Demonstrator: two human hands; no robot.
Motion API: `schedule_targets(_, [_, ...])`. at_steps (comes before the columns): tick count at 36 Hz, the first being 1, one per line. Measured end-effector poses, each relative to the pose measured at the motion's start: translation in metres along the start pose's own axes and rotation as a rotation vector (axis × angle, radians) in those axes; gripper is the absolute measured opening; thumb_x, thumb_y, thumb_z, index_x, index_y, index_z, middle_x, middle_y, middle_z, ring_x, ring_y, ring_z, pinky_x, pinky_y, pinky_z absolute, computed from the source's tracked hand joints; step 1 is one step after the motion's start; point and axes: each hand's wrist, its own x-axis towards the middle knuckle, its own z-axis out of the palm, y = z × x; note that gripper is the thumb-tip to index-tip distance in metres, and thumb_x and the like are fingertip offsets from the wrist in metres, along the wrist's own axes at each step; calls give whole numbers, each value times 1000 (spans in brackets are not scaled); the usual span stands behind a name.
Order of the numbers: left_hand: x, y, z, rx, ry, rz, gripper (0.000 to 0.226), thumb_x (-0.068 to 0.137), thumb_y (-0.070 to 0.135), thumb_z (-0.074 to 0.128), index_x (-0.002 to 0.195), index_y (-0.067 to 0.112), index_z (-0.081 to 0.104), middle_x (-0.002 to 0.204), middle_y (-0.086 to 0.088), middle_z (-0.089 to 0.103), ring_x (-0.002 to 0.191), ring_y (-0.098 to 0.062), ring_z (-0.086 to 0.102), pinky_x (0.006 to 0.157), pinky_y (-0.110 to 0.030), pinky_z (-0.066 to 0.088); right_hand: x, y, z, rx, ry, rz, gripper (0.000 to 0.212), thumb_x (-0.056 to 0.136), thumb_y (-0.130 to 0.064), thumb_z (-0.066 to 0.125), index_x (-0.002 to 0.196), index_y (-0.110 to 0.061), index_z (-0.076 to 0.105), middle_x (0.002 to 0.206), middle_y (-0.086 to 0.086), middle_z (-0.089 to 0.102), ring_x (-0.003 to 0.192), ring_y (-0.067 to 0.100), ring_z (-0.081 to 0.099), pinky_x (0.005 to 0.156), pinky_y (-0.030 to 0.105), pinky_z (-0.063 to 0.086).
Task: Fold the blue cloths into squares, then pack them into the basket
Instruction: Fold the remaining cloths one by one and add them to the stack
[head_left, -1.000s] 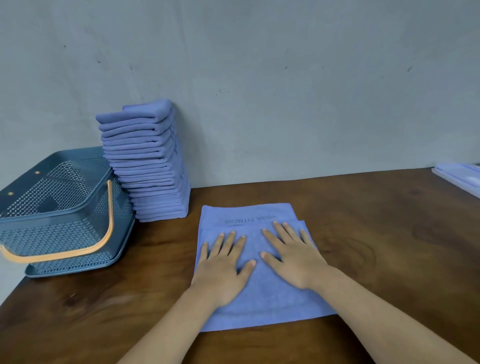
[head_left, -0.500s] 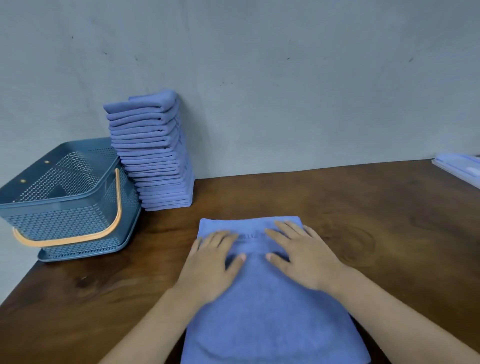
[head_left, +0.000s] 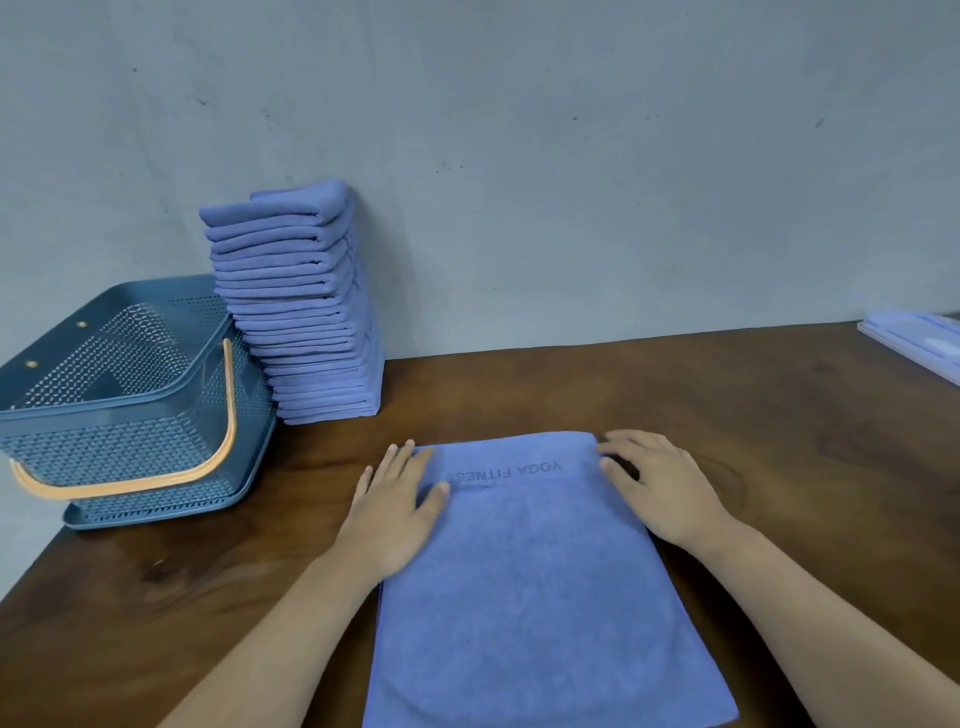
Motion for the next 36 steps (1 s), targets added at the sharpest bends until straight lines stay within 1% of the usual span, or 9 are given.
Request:
schedule_targets(4, [-7, -21, -13, 6, 100, 83, 35, 104, 37, 51, 139, 42, 56, 159, 25, 35, 159, -4, 12, 131, -44, 10, -6, -2, -10, -57, -43, -68, 16, 98, -38, 58, 109, -46, 67, 110, -29, 59, 110, 2, 48, 95, 35, 42])
schedule_targets(10, [-6, -20, -20, 36, 83, 94, 13, 92, 31, 63, 93, 40, 53, 122, 23, 51, 138, -7, 38, 124, -36, 23, 4, -15, -26, 50, -228, 115, 4, 88, -32, 63, 90, -35, 60, 85, -16, 63, 92, 7, 53, 86, 36, 42])
schedule_targets(15, [-13, -9, -26, 11, 120, 110, 14, 88, 28, 63, 81, 36, 54, 107, 21, 51, 113, -6, 43, 112, -32, 33, 0, -18, -30, 276, -195, 191, 7, 86, -26, 67, 79, -26, 64, 73, -6, 66, 67, 12, 57, 67, 34, 44])
schedule_targets(20, [-48, 5, -29, -478, 218, 86, 16, 92, 5, 58, 85, 18, 53, 84, 0, 59, 76, -14, 51, 70, -33, 43, -24, -25, -34, 697, -54, 201, 13, 94, -12, 56, 82, -16, 54, 72, 0, 53, 69, 21, 45, 68, 41, 37])
schedule_targets(24, [-49, 16, -37, -728, 278, 24, 14, 96, -1, 56, 89, 10, 52, 72, -10, 47, 65, -19, 37, 62, -36, 30, -27, -45, -47, 941, 21, 214, 11, 101, -6, 56, 93, -10, 61, 80, -2, 62, 68, 13, 52, 61, 26, 38])
schedule_targets(27, [-37, 23, -43, -778, 350, -16, 12, 98, 3, 57, 91, 13, 56, 73, -5, 53, 65, -18, 40, 63, -35, 32, -15, -56, -50, 1002, 68, 221, 12, 106, -14, 57, 107, -20, 68, 91, -8, 71, 72, 2, 62, 64, 20, 45])
schedule_targets(30, [-13, 25, -47, -739, 428, -74, 8, 103, 16, 58, 100, 24, 59, 76, 9, 62, 62, -8, 48, 63, -30, 38, 11, -56, -41, 950, 134, 281, 15, 106, -23, 59, 113, -34, 68, 108, -3, 74, 95, 13, 70, 80, 32, 54])
schedule_targets(33, [8, 20, -44, -626, 379, -197, 24, 107, 34, 56, 131, 30, 50, 104, 10, 67, 85, -3, 63, 69, -24, 43, 33, -44, -21, 837, 95, 322, 32, 102, -39, 63, 133, -42, 55, 114, 0, 72, 104, 21, 72, 97, 45, 58])
schedule_targets(36, [6, 10, -28, -552, 272, -242, 37, 107, 32, 57, 141, 32, 43, 101, 4, 69, 82, -10, 68, 59, -20, 44, 32, -40, -5, 692, -10, 305, 49, 98, -38, 66, 140, -50, 42, 107, -2, 73, 96, 19, 72, 90, 40, 59])
